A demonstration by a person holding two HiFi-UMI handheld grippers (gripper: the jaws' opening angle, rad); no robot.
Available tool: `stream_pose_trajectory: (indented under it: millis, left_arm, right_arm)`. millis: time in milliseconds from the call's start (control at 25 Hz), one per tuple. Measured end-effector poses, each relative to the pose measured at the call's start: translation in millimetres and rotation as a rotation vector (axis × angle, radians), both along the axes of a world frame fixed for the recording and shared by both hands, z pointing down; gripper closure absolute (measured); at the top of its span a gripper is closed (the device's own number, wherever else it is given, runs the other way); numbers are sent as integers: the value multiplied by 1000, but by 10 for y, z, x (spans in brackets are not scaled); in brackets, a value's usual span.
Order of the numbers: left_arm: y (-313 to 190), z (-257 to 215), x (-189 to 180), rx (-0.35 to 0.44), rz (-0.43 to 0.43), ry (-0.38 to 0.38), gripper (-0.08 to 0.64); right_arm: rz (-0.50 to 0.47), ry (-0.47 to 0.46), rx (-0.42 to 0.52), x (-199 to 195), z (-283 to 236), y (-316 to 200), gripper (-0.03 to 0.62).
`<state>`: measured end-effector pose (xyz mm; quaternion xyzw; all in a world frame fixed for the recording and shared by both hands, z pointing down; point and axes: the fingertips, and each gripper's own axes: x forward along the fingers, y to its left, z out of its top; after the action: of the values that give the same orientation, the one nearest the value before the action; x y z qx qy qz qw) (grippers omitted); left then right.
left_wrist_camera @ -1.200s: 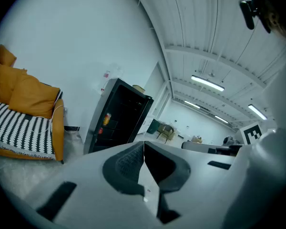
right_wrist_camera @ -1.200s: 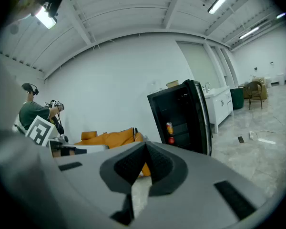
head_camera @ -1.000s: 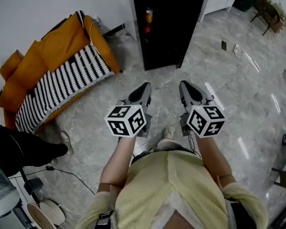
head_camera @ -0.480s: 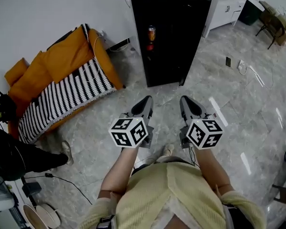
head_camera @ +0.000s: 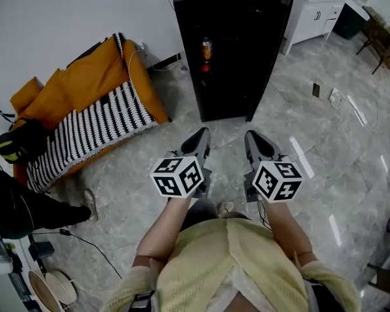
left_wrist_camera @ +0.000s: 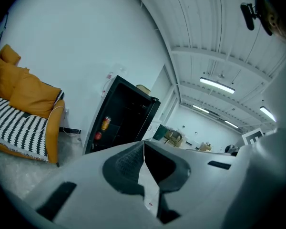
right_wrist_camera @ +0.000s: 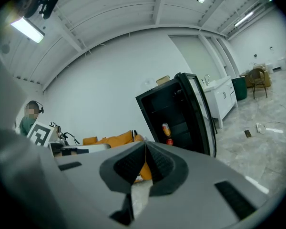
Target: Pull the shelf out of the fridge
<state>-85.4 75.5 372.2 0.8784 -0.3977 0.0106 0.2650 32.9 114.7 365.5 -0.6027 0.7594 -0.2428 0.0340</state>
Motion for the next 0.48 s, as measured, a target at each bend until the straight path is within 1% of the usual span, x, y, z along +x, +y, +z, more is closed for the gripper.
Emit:
stream_pose_trajectory:
  millis: [120,240,480]
  left_arm:
    - [-27,27,71,-12,-1,4,534]
    - [-105,6,110,-7,-8,-3,534]
    - [-279,37,125,-24,-23,-1,534]
  right_arm:
    - [-14,-17,-11,21,38,-24,561]
    - [-21,-23,-10,51,33,-101,562]
    - [-13,-31,-24,119,81,-234,561]
